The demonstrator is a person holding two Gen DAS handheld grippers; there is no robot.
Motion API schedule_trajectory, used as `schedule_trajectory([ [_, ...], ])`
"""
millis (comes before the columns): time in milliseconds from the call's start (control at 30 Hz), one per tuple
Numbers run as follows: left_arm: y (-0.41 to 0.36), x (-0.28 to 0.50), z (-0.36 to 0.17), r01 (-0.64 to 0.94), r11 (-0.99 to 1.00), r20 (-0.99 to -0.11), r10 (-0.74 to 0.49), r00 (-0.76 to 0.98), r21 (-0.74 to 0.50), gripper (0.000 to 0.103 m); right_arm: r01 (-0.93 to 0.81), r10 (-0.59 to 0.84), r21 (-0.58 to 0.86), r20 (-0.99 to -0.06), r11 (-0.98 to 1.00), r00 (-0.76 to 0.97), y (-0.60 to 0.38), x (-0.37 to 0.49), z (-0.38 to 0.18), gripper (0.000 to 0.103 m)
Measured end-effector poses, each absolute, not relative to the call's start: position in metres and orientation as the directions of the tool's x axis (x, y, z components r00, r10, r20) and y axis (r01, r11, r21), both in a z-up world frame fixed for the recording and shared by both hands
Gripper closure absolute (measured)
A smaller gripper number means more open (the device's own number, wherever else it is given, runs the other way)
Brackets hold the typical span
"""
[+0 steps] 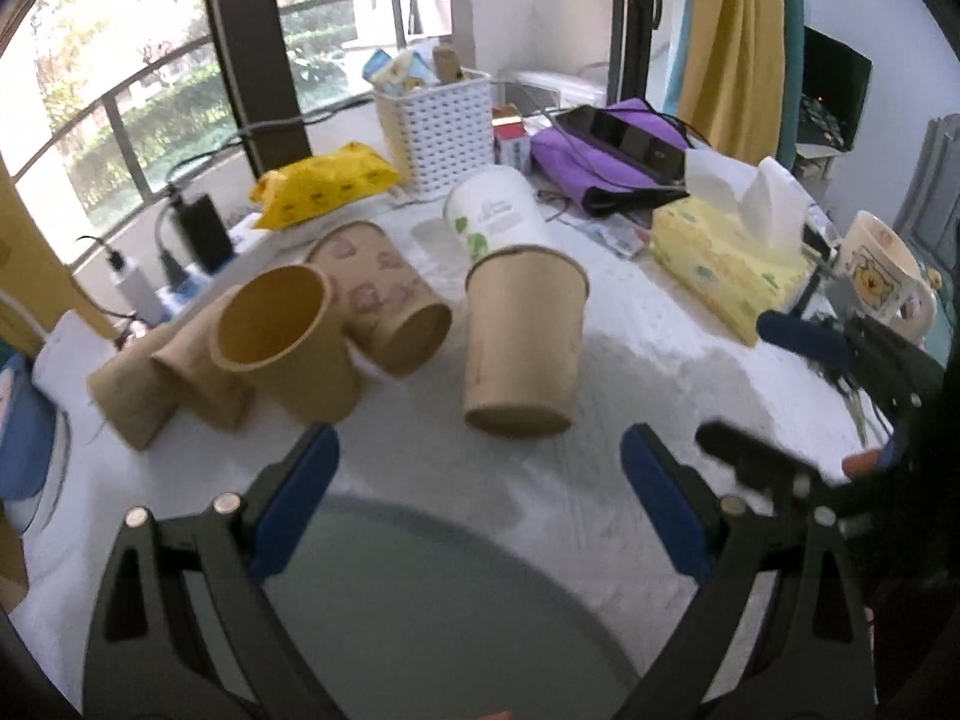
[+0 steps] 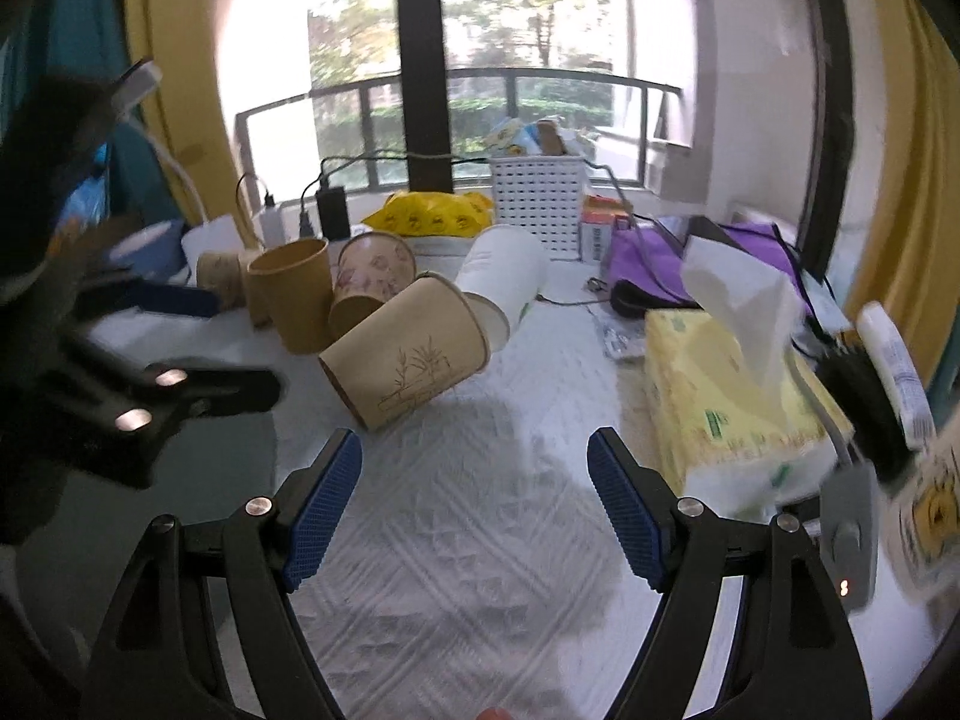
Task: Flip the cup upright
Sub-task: 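Move the left gripper toward the tan paper cups beyond the mat, then close the left gripper on a tan paper cup and lift it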
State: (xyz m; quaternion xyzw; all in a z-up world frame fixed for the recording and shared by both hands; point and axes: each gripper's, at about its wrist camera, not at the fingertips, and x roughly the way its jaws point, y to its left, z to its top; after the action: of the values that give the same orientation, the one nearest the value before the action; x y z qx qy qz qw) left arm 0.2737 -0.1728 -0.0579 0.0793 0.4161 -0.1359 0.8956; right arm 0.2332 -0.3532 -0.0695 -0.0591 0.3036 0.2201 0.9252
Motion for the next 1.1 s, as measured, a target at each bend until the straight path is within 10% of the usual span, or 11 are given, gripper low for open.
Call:
schedule_trajectory([
  [400,-0.184,0.323,-0.078,0.346,0.938,-0.804,-0.215,0.554,-0.013,0.008,-0.378,0.280,-0.026,-0.627,0.925,0.727,-0.353,0.272,-0.072,0.023],
  [700,-0.188,0.346,-0.096,0.375,0.924,-0.839,-0.264,0.477,-0.077,0.044,-0.354,0.242,-0.039,-0.659,0.934,0.712,-0.360,0.274,-0.079,0.023],
  [1100,-0.170,0.304,-0.074,0.357,0.927,-0.806,-0.297,0.511,-0.116,0.045,-0.343,0.237,-0.049,-0.633,0.938,0.737,-0.358,0.249,-0.061,0.023],
])
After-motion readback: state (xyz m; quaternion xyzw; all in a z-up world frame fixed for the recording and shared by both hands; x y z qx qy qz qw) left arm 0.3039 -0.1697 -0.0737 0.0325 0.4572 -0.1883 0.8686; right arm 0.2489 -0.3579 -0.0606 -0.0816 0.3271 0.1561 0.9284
